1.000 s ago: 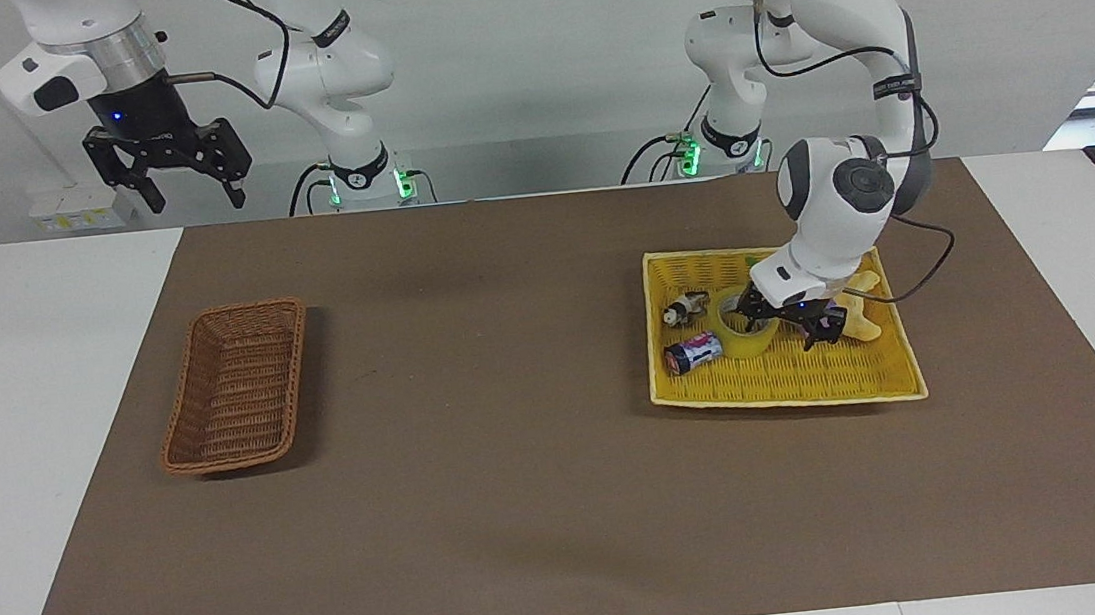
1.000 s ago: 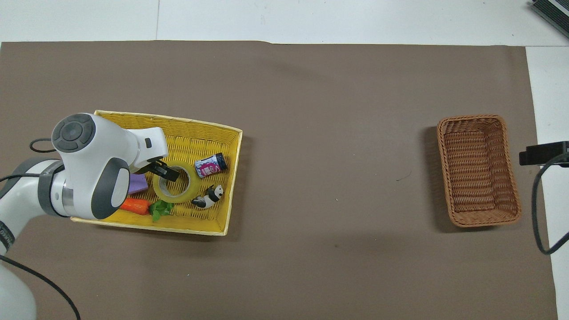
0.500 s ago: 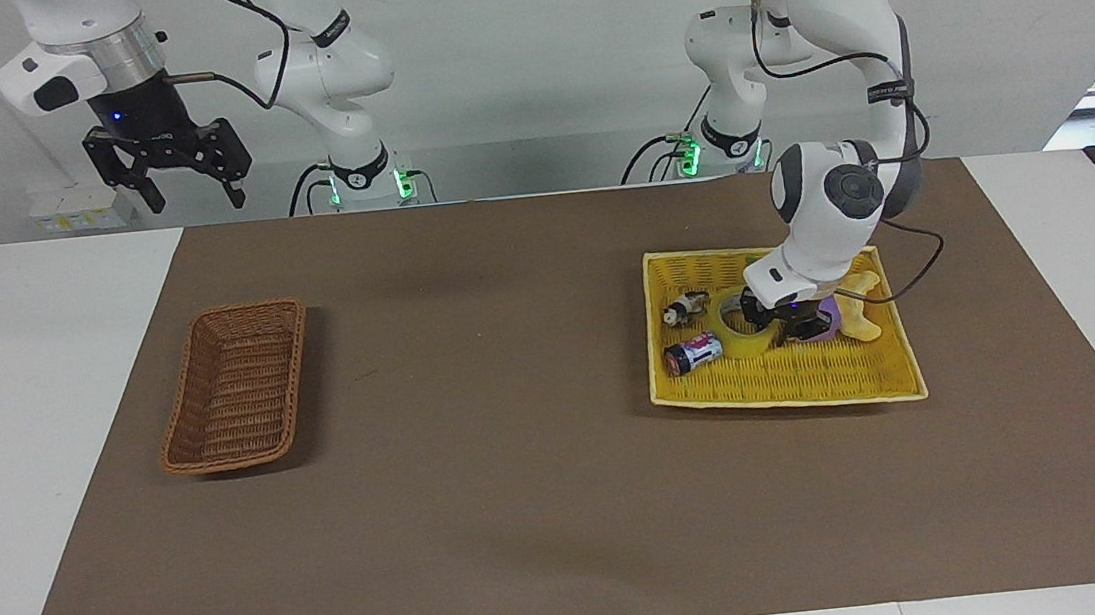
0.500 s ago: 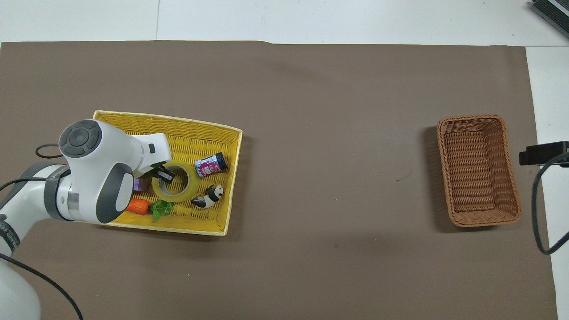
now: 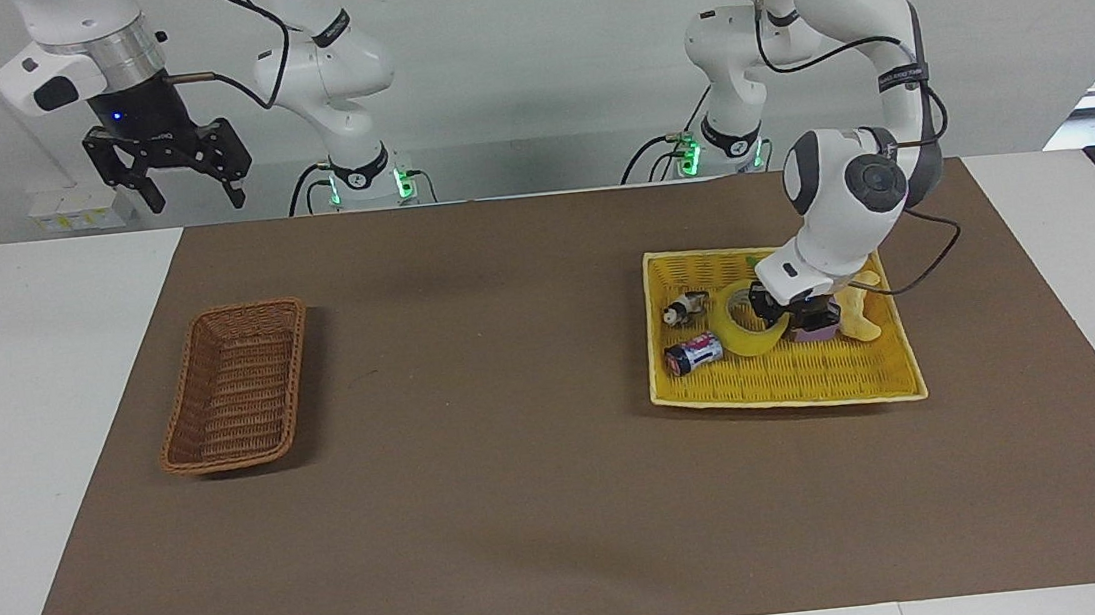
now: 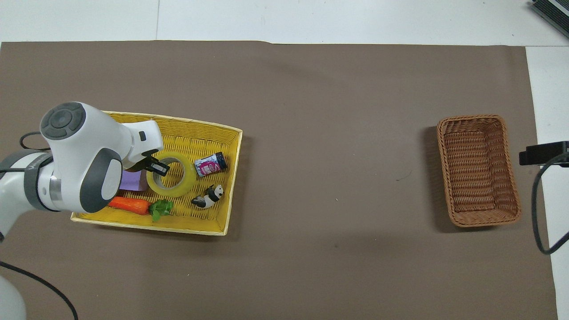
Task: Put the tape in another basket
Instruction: 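Close the left gripper on the tape roll's rim and lift it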
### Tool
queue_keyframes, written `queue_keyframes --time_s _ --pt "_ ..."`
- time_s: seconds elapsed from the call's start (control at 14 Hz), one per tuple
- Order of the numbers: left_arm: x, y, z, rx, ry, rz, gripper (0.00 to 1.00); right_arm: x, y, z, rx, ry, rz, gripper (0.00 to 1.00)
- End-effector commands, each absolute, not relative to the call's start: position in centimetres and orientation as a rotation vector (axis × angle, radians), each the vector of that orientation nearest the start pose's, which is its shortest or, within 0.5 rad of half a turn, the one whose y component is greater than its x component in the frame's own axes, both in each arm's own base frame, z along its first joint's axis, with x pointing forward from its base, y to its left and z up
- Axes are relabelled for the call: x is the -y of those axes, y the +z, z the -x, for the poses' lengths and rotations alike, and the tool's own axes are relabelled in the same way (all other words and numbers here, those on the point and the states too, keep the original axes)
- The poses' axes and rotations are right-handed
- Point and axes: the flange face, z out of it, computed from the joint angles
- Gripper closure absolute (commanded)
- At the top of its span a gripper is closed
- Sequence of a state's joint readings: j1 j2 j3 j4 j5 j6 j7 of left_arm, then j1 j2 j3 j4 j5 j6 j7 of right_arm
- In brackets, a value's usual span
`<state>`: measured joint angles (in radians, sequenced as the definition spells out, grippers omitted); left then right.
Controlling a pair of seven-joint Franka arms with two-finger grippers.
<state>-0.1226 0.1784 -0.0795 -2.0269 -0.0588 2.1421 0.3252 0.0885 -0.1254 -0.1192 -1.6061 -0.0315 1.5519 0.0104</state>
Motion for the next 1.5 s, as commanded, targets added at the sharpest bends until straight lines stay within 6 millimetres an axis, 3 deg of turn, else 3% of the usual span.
queue_keyframes --time_s 0.0,0.36,0.5,0.57,0.71,0.79,1.0,1.07,1.29,1.43 --pt "11.6 39.0 -56.7 -0.682 0.091 3.145 1.00 2.7 67.6 -50.8 -0.040 -0.100 3.142 0.00" --pt "11.0 44.1 -56.3 -0.479 0.056 3.249 1.00 2.7 67.6 -50.8 -0.040 -0.100 3.142 0.00" --pt "10.4 47.2 -55.6 -0.446 0.057 3.284 1.00 2.7 67.6 -50.8 -0.037 -0.100 3.142 0.00" --pt "9.7 49.1 -55.4 -0.392 0.071 3.296 1.00 2.7 67.6 -50.8 -0.040 -0.100 3.142 0.00" --pt "10.0 53.0 -55.3 -0.232 0.085 3.328 1.00 2.7 67.6 -50.8 -0.040 -0.100 3.142 0.00" --pt "11.0 54.2 -55.3 -0.132 0.074 3.334 1.00 2.7 67.6 -50.8 -0.040 -0.100 3.142 0.00" --pt "14.6 55.4 -54.7 0.183 0.089 3.325 1.00 2.6 67.6 -50.8 -0.037 -0.100 3.142 0.00" --pt "15.1 55.3 -54.7 0.198 0.092 3.327 1.00 2.7 67.6 -50.8 -0.040 -0.100 3.142 0.00" --pt "20.5 55.9 -53.0 0.046 0.095 3.342 1.00 2.7 67.6 -50.8 -0.039 -0.100 3.142 0.00" --pt "24.3 56.1 -51.3 0.083 0.151 3.389 1.00 2.7 67.6 -50.9 -0.040 -0.097 3.143 0.00"
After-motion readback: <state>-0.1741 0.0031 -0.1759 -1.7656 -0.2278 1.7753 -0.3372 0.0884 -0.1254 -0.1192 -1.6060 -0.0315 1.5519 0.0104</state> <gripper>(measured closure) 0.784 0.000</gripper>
